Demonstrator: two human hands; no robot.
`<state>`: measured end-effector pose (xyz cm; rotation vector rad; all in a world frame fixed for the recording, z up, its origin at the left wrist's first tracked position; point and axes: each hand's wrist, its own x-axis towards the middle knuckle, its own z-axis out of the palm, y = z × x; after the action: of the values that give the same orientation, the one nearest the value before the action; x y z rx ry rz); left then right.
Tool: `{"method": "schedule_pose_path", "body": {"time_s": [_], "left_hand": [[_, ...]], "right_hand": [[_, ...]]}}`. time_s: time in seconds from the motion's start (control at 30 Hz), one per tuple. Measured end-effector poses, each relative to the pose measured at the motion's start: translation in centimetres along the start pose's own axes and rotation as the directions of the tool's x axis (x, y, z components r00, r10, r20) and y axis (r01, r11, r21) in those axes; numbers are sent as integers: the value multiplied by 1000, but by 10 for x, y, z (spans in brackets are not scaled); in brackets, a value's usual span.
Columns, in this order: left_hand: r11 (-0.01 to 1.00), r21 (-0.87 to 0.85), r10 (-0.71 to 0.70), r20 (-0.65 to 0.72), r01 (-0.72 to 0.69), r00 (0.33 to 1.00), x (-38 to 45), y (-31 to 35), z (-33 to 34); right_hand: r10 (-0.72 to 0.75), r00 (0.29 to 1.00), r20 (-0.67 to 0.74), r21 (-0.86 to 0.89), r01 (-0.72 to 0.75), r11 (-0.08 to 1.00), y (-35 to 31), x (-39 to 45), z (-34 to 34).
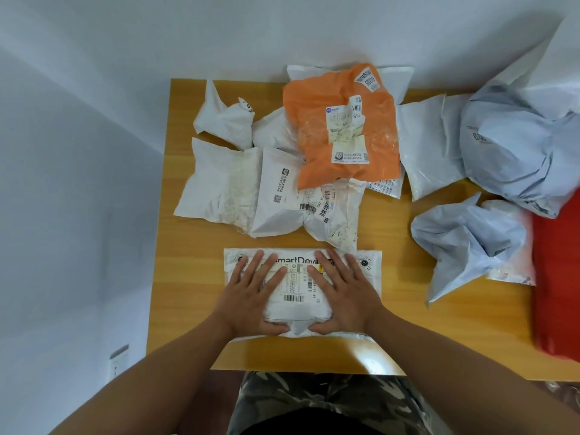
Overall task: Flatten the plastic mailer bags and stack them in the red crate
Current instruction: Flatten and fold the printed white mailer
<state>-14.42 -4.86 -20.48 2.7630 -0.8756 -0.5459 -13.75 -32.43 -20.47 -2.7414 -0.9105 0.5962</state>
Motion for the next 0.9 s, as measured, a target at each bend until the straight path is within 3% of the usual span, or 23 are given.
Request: {"method": "schedule_pose_path", "body": {"time_s": [0.2,0.47,0.7,0.9], "left_hand": [[1000,22,-1,-4,1,1000,0,0,2],[1000,-3,-31,91,31,995,0,2,-10],[999,-9,53,-28,-54,998,2,11,-10],[999,16,49,-148,-47,988,11,15,8]], "right_hand": [[-4,1000,-19,-9,4,1000,0,0,2],[36,997,70,8,-36,999,-5,-1,-10],[-27,995,91,-46,32,998,-14,2,-17],[-39,998,50,-33,41,999,-10,8,0]]}}
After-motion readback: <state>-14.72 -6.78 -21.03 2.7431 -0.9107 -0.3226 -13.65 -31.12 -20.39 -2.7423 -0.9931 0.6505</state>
